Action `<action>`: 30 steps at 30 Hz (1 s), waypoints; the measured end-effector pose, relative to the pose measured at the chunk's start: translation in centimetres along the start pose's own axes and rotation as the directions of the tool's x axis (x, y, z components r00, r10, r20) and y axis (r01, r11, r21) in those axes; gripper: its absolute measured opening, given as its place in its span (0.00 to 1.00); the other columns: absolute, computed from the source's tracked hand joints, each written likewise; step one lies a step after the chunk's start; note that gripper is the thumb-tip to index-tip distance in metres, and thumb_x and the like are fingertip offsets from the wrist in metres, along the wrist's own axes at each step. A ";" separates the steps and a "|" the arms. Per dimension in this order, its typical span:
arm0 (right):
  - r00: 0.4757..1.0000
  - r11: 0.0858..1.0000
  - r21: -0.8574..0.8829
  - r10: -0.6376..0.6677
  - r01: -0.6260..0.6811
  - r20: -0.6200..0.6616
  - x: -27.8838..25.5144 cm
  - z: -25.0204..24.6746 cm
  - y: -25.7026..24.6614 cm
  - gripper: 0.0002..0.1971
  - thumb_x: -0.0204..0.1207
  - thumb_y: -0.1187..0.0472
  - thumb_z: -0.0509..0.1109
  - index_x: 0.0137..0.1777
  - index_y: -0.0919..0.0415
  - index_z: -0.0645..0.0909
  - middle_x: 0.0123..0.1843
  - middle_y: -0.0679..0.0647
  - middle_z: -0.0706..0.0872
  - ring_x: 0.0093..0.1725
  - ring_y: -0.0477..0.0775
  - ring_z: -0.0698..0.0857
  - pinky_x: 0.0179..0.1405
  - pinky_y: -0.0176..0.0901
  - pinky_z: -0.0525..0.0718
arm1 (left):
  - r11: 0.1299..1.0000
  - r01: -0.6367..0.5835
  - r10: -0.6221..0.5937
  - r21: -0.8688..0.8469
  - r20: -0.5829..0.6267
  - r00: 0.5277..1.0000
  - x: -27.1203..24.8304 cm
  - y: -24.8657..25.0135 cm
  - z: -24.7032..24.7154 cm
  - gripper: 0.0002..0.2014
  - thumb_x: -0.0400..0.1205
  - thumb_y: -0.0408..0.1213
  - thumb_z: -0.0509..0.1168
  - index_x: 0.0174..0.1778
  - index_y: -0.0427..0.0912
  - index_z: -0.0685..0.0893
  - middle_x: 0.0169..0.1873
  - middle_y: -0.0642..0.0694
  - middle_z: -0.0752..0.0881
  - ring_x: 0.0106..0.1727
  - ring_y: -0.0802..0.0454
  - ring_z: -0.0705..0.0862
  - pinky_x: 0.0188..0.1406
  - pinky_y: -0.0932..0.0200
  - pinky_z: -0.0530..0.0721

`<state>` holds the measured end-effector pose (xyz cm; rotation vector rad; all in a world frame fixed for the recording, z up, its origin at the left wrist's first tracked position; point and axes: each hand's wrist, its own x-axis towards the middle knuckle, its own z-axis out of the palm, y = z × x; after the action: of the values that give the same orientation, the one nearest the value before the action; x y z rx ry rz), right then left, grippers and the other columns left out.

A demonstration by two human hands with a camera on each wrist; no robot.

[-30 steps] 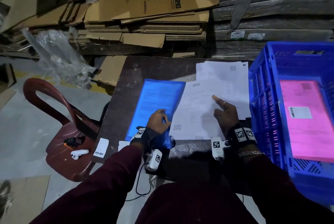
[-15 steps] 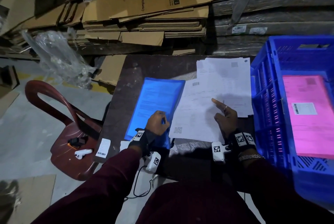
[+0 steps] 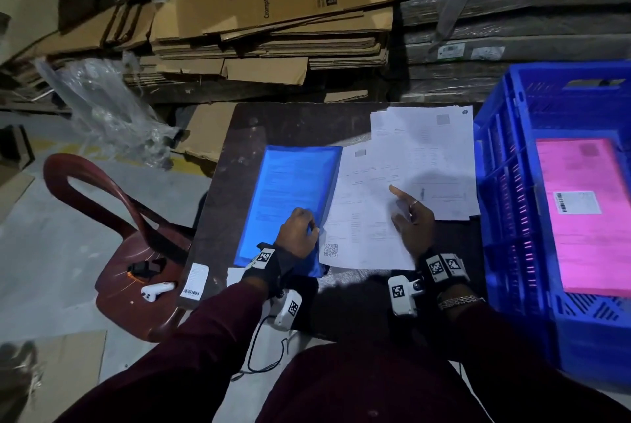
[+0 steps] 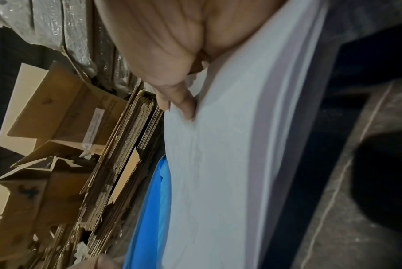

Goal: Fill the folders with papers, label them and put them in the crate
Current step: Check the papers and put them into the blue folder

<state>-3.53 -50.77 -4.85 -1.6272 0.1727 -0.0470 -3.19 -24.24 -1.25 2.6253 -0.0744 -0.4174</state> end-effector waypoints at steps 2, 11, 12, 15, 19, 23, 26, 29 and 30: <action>1.000 1.000 0.012 -0.011 0.011 -0.002 0.2 -0.2 0.0 0.32 0.72 0.82 0.62 0.70 0.54 0.83 0.40 0.31 0.83 0.34 0.37 0.74 0.36 0.36 0.75 | 0.999 0.004 -0.004 0.037 0.011 1.000 0.0 0.1 -0.1 0.06 0.78 0.34 0.68 0.42 0.36 0.79 0.50 0.41 0.78 0.45 0.40 0.81 0.41 0.53 0.75; 0.995 0.999 0.040 -0.015 0.019 -0.098 -0.1 0.4 -1.1 0.27 0.78 0.78 0.63 0.69 0.51 0.84 0.30 0.42 0.79 0.26 0.53 0.65 0.27 0.40 0.68 | 0.985 0.172 -0.172 0.022 0.006 0.985 0.0 1.0 -0.5 0.05 0.74 0.34 0.71 0.36 0.36 0.83 0.46 0.43 0.79 0.44 0.41 0.82 0.40 0.58 0.68; 0.994 0.999 0.039 -0.032 0.036 -0.100 -0.2 0.5 -1.4 0.25 0.78 0.79 0.63 0.68 0.55 0.84 0.37 0.48 0.87 0.28 0.53 0.70 0.31 0.36 0.71 | 0.984 0.177 -0.177 -0.006 0.004 0.984 0.0 0.9 -0.7 0.06 0.74 0.34 0.71 0.35 0.36 0.84 0.45 0.44 0.78 0.45 0.42 0.82 0.40 0.60 0.67; 0.991 0.996 0.011 -0.086 0.087 -0.104 -0.5 0.8 -1.7 0.19 0.80 0.75 0.67 0.68 0.59 0.85 0.49 0.60 0.91 0.32 0.50 0.73 0.36 0.26 0.66 | 0.988 0.152 -0.152 -0.032 0.018 0.988 -0.2 0.5 -1.2 0.06 0.75 0.35 0.71 0.36 0.36 0.84 0.45 0.45 0.78 0.46 0.42 0.82 0.42 0.60 0.69; 0.993 0.997 -0.034 -0.066 0.063 -0.099 -0.5 0.9 -0.9 0.19 0.82 0.72 0.67 0.70 0.56 0.83 0.35 0.36 0.83 0.26 0.43 0.65 0.28 0.31 0.72 | 0.990 0.131 -0.131 0.043 -0.002 0.991 -0.6 0.3 -1.0 0.07 0.78 0.38 0.68 0.40 0.38 0.79 0.45 0.42 0.78 0.44 0.38 0.82 0.40 0.56 0.71; 0.999 1.000 0.027 -0.015 0.014 0.038 -1.1 1.2 -0.8 0.23 0.80 0.79 0.65 0.73 0.63 0.80 0.31 0.33 0.83 0.27 0.39 0.76 0.29 0.32 0.77 | 0.972 0.196 -0.178 0.131 -0.140 0.974 -0.4 0.9 -0.2 0.09 0.82 0.42 0.62 0.46 0.38 0.76 0.44 0.40 0.81 0.44 0.35 0.82 0.36 0.52 0.71; 0.984 0.991 0.054 0.114 -0.122 0.137 -1.4 1.6 -0.9 0.30 0.74 0.78 0.72 0.73 0.54 0.81 0.68 0.47 0.86 0.70 0.43 0.82 0.69 0.43 0.80 | 0.931 0.281 -0.254 0.232 -0.139 0.957 -0.1 1.2 0.1 0.13 0.85 0.44 0.60 0.55 0.37 0.76 0.51 0.39 0.83 0.49 0.35 0.85 0.37 0.51 0.72; 0.944 0.977 0.019 0.201 -0.213 0.260 -1.7 1.3 -0.7 0.34 0.70 0.78 0.75 0.73 0.49 0.81 0.71 0.45 0.83 0.73 0.42 0.78 0.71 0.40 0.78 | 0.912 0.246 -0.227 0.328 -0.097 0.969 -0.2 0.9 0.2 0.17 0.81 0.39 0.64 0.63 0.36 0.71 0.52 0.39 0.83 0.48 0.35 0.86 0.34 0.51 0.72; 0.937 0.975 0.007 0.212 -0.222 0.279 -1.8 1.1 -0.6 0.35 0.69 0.80 0.75 0.73 0.50 0.81 0.71 0.45 0.83 0.72 0.42 0.79 0.69 0.38 0.79 | 0.920 0.232 -0.215 0.316 -0.086 0.973 -0.3 0.8 0.1 0.19 0.79 0.36 0.65 0.63 0.35 0.70 0.50 0.38 0.83 0.47 0.33 0.86 0.33 0.51 0.72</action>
<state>-5.08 -49.44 -4.16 -1.5493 0.1338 0.3443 -3.51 -24.92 -0.88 2.9819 0.1929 -0.4489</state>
